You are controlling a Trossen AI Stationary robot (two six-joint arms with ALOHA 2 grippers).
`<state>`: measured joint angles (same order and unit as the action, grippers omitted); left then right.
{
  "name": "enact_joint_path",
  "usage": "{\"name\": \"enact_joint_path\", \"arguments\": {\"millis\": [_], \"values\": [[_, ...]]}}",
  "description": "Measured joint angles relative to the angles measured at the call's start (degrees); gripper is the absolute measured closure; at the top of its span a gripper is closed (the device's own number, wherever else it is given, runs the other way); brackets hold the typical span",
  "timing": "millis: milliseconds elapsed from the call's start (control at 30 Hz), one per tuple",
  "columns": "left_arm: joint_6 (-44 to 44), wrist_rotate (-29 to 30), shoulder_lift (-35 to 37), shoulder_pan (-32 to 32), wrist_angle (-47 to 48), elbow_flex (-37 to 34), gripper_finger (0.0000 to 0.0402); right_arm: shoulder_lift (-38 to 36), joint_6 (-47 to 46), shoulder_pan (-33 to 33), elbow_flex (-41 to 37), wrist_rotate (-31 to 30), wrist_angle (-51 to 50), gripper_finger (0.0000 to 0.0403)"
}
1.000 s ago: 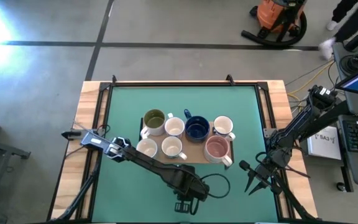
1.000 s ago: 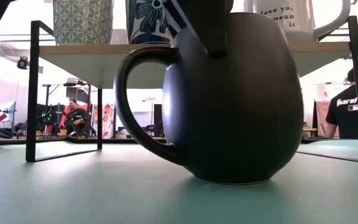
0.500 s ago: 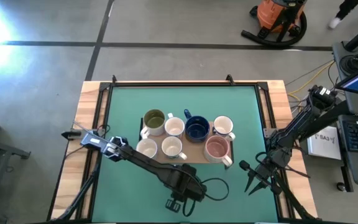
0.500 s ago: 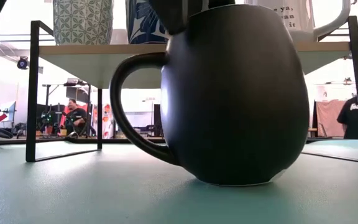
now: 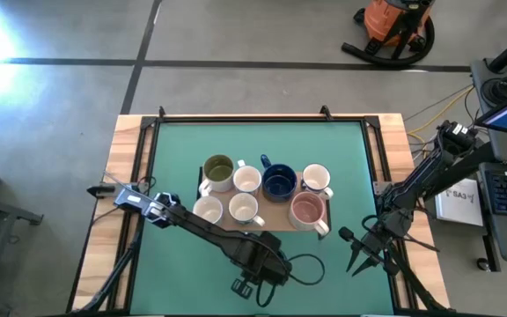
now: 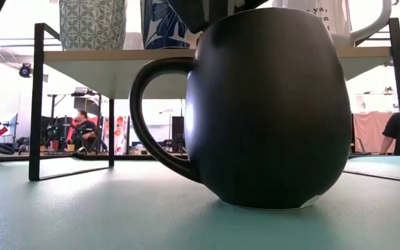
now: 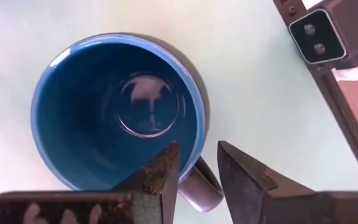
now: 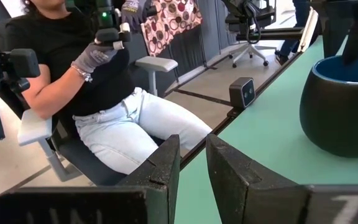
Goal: Place coffee mugs
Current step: Put the blue mug on the shelf
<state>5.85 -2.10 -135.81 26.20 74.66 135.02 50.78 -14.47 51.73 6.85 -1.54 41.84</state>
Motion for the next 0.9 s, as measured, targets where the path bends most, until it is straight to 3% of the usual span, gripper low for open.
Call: {"name": "enact_joint_path", "arguments": {"millis": [400,533,733,900], "values": [[0.8,0.1,-0.1,0.0,-2.9,-0.8,0.0315,0.0,0.0,0.0,0.0,0.0,0.0,0.0335],[-1.1,0.2,-0.7,-0.1,-3.0,-0.9,0.0333,0.0,0.0,0.0,0.0,0.0,0.0,0.0335],[-2.4,-0.3,-0.8,-0.1,-3.4,-0.9,0.0391,0.0,0.0,0.0,0.0,0.0,0.0,0.0335],[-4.4,-0.9,-0.9,-0.2,-4.2,-0.8,0.0395,0.0,0.0,0.0,0.0,0.0,0.0,0.0335]]}}
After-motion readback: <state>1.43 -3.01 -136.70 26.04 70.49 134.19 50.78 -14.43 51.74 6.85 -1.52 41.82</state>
